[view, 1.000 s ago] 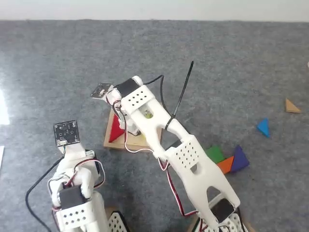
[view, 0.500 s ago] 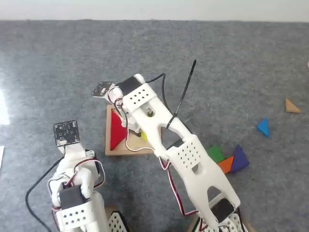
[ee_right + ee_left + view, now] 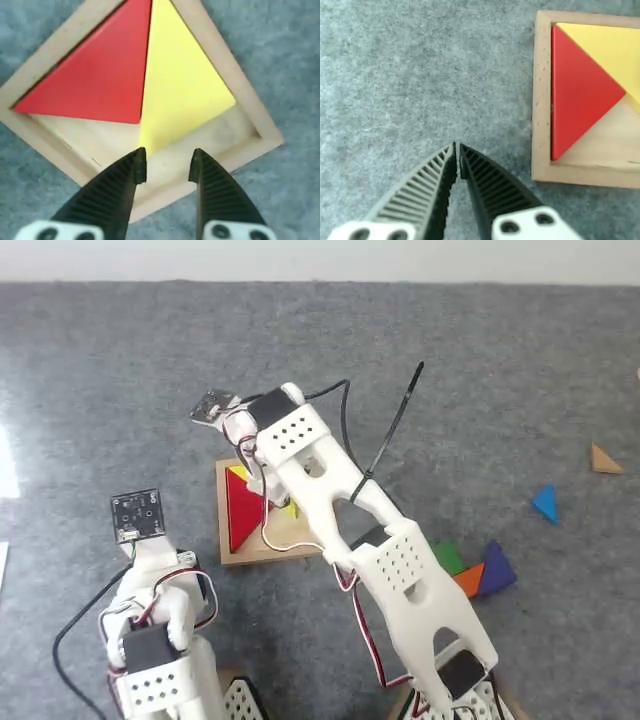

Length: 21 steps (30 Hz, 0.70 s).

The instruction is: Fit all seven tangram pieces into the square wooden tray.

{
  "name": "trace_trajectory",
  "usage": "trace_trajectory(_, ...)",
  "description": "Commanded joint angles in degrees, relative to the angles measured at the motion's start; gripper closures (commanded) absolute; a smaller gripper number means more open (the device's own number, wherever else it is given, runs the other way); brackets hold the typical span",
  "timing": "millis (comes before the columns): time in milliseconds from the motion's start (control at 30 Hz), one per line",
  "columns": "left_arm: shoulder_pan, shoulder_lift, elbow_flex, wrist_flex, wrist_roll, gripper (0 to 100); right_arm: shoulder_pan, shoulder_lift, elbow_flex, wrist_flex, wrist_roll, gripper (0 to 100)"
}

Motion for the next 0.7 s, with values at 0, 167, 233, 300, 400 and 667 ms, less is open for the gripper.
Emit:
trace_trajectory(0, 0.0, -0.97, -0.4, 0.44, -0.26, 99, -0.04, -2.68, -0.88, 1.63, -0.79, 85.3)
trace_trajectory(167, 0.0, -0.97, -0.4, 0.44, -0.26, 99, -1.01, -3.21, -5.1, -3.12, -7.21, 85.7)
trace_trajectory(233, 0.0, -0.97, -0.4, 0.44, -0.26, 99, -1.63, -2.24, -6.77, -5.05, -12.66, 85.9)
trace_trajectory(300, 0.0, -0.97, -0.4, 0.44, -0.26, 99, -2.33, -0.13, -6.86, -6.11, -14.77, 86.0)
trace_trajectory(400, 0.0, -0.97, -0.4, 0.44, -0.26, 99, -3.21, 3.65, -7.12, -7.16, -15.12, 90.9)
trace_trajectory(667, 0.0, -0.97, -0.4, 0.44, -0.26, 99, -2.15, 6.55, -8.7, -3.47, -14.86, 95.7)
